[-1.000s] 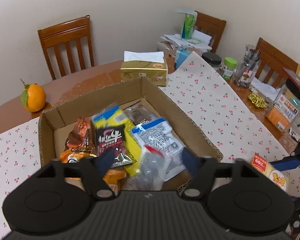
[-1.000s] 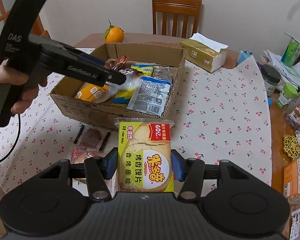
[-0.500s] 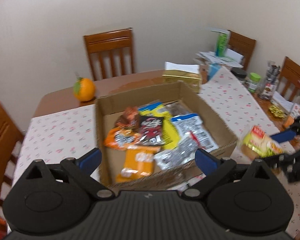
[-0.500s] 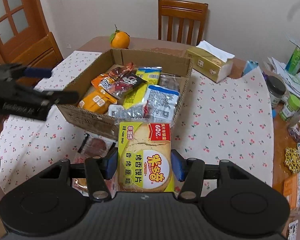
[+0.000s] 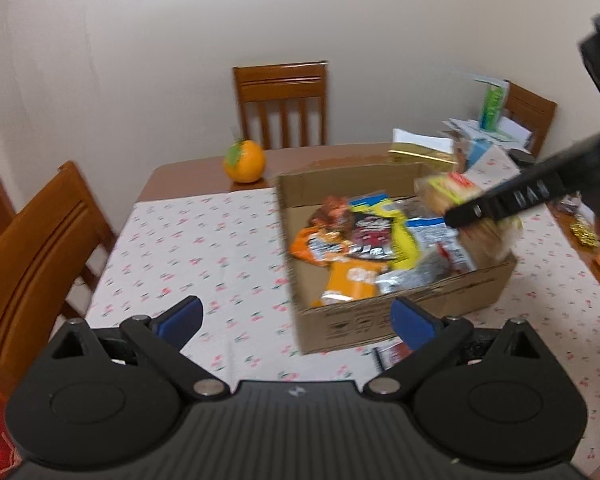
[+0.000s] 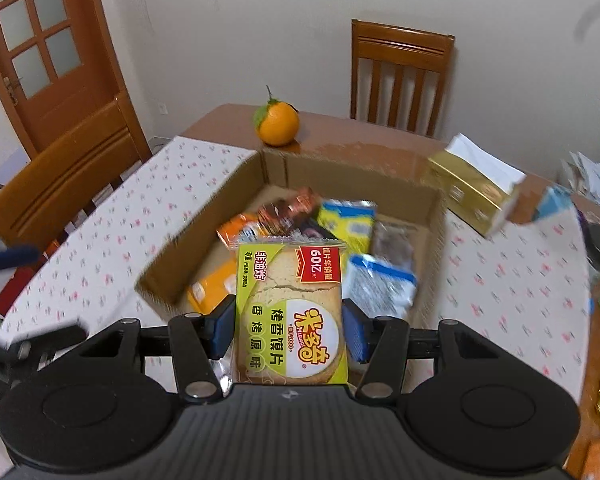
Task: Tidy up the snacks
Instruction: 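Carry grey packet into box with left tool while right tool drops cracker pack in, then move both open tools back toward red sausage pack and round pastry pack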
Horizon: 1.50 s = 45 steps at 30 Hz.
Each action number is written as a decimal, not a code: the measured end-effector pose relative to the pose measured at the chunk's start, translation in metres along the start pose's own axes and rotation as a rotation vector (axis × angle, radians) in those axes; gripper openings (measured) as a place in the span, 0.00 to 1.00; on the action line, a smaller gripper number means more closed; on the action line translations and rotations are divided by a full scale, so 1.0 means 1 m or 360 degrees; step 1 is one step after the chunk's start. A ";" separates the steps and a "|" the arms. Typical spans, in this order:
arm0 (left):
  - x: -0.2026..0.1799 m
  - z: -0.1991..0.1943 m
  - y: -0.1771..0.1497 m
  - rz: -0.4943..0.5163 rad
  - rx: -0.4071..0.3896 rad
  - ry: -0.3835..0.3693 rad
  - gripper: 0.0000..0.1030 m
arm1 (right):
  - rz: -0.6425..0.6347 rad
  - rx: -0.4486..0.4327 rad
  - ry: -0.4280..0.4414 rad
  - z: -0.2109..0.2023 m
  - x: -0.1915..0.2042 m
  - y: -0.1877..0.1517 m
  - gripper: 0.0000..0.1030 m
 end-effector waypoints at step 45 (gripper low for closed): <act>0.057 -0.019 -0.041 -0.0168 0.0095 0.0177 0.97 | -0.0077 -0.0068 -0.0203 0.030 0.049 0.023 1.00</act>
Point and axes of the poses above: each gripper's, at about its wrist camera, not at the fingertips, and z roughly the way its jaws point, x to its left, y to its top, the point moved 4 cm from there along z, roughly the way its jaws point, and after that the axes turned 12 degrees about -z, right-handed, at the moved point
